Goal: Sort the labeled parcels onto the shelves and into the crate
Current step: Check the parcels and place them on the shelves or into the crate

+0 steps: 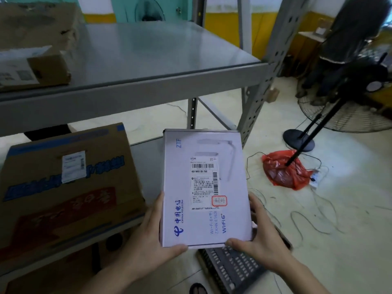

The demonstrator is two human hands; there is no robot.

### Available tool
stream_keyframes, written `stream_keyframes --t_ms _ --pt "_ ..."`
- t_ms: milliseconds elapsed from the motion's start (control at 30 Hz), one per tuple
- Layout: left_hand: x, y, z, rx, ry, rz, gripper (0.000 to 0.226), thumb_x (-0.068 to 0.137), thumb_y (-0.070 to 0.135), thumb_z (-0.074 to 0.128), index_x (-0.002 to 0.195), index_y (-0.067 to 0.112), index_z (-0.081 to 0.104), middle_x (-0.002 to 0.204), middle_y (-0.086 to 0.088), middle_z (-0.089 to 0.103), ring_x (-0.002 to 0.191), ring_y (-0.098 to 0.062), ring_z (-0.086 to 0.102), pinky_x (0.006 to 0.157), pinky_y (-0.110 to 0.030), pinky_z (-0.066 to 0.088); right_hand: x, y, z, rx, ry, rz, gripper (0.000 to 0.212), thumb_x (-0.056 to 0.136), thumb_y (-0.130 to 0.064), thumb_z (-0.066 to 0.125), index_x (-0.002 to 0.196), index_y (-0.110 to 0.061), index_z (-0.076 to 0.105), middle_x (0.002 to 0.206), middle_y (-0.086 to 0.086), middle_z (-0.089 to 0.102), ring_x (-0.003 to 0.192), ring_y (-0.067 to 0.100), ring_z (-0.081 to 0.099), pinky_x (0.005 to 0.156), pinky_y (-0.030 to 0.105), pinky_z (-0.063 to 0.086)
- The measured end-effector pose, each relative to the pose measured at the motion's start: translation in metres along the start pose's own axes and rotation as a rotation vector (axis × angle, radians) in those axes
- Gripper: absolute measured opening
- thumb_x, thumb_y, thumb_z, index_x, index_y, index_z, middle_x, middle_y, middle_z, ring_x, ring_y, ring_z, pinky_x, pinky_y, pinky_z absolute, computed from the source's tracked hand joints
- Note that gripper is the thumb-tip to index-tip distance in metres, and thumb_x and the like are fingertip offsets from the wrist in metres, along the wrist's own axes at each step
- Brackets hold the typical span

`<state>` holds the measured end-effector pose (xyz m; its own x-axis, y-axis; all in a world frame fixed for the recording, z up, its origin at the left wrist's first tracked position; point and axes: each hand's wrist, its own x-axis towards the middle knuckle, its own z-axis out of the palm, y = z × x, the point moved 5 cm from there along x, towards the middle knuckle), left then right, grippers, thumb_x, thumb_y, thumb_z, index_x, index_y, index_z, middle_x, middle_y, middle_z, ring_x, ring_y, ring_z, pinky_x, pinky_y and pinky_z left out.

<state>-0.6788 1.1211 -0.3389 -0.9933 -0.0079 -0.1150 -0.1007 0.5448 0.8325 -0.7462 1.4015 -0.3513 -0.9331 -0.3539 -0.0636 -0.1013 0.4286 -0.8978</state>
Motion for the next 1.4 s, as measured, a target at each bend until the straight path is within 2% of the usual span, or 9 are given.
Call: stream_keyframes --t_ms 133,300,400,600,767,900,1000,1167,1400 --pt "0.003 0.013 0.026 0.016 -0.103 0.020 0.125 0.064 0.052 0.084 0.142 0.067 -0.014 0.145 0.044 0.014 0.118 0.037 0.022 0.094 -0.017 0.036 -0.029 0.020 -0.014 0.028 0.058 0.046 0.119 0.060 -0.034 0.097 0.152 -0.042 0.021 0.143 -0.032 0.046 0.129 -0.006 0.049 0.090 0.008 0.045" --pt "0.014 0.031 0.065 0.043 -0.177 0.066 0.126 0.064 0.054 0.083 0.145 0.063 -0.013 0.153 0.041 0.005 0.132 0.022 0.026 0.099 -0.021 0.041 -0.060 0.044 -0.041 0.044 0.105 0.112 0.116 0.062 -0.029 0.097 0.150 -0.044 0.024 0.142 -0.027 0.050 0.130 0.003 0.052 0.099 0.026 0.050" --pt "0.024 0.041 0.097 0.061 -0.208 0.118 0.126 0.066 0.052 0.082 0.146 0.061 -0.015 0.151 0.044 0.000 0.127 0.034 0.013 0.101 -0.013 0.031 -0.075 0.060 -0.064 0.048 0.138 0.147 0.114 0.062 -0.025 0.096 0.147 -0.049 0.024 0.134 -0.034 0.052 0.122 -0.001 0.056 0.090 0.018 0.051" --pt "0.041 0.055 0.173 0.011 -0.231 0.092 0.117 0.075 0.042 0.079 0.149 0.057 -0.010 0.149 0.043 0.011 0.126 0.033 0.020 0.092 0.004 0.023 -0.092 0.103 -0.120 0.028 0.132 0.217 0.114 0.063 -0.026 0.096 0.149 -0.046 0.025 0.140 -0.034 0.045 0.128 -0.002 0.050 0.100 0.033 0.052" --pt "0.058 0.068 0.249 -0.046 -0.150 0.024 0.107 0.084 0.030 0.074 0.134 0.074 -0.010 0.136 0.058 0.016 0.128 0.027 0.026 0.096 -0.002 0.029 -0.084 0.150 -0.180 -0.001 0.032 0.206 0.109 0.066 -0.027 0.095 0.145 -0.051 0.024 0.137 -0.040 0.044 0.125 -0.007 0.051 0.095 0.020 0.051" --pt "0.065 0.068 0.294 -0.119 -0.076 -0.104 0.099 0.088 0.029 0.071 0.142 0.067 -0.001 0.143 0.042 0.036 0.131 0.012 0.042 0.104 -0.023 0.037 -0.060 0.180 -0.213 -0.058 -0.086 0.182 0.105 0.068 -0.034 0.094 0.138 -0.062 0.021 0.136 -0.041 0.042 0.123 -0.006 0.051 0.092 0.018 0.051" --pt "0.068 0.059 0.326 -0.155 -0.032 -0.200 0.093 0.084 0.029 0.072 0.146 0.059 0.010 0.146 0.021 0.046 0.132 0.000 0.048 0.106 -0.034 0.041 -0.040 0.205 -0.226 -0.099 -0.179 0.154 0.113 0.067 -0.034 0.093 0.148 -0.058 0.018 0.149 -0.031 0.036 0.133 0.002 0.046 0.103 0.031 0.049" --pt "0.071 0.030 0.368 -0.170 0.043 -0.380 0.062 0.084 0.018 0.071 0.127 0.046 0.035 0.131 0.011 0.056 0.115 0.004 0.057 0.095 -0.020 0.049 -0.019 0.253 -0.220 -0.106 -0.304 0.188 0.109 0.064 -0.029 0.092 0.131 -0.076 0.018 0.143 -0.030 0.040 0.130 -0.004 0.047 0.100 0.021 0.047" --pt "0.080 -0.049 0.428 -0.192 0.032 -0.527 0.069 0.083 0.024 0.074 0.138 0.031 0.032 0.127 0.022 0.049 0.119 -0.004 0.055 0.101 -0.035 0.049 -0.006 0.358 -0.175 -0.125 -0.430 0.333 0.116 0.067 -0.030 0.091 0.149 -0.042 0.011 0.130 -0.041 0.039 0.120 -0.010 0.050 0.082 0.006 0.045"
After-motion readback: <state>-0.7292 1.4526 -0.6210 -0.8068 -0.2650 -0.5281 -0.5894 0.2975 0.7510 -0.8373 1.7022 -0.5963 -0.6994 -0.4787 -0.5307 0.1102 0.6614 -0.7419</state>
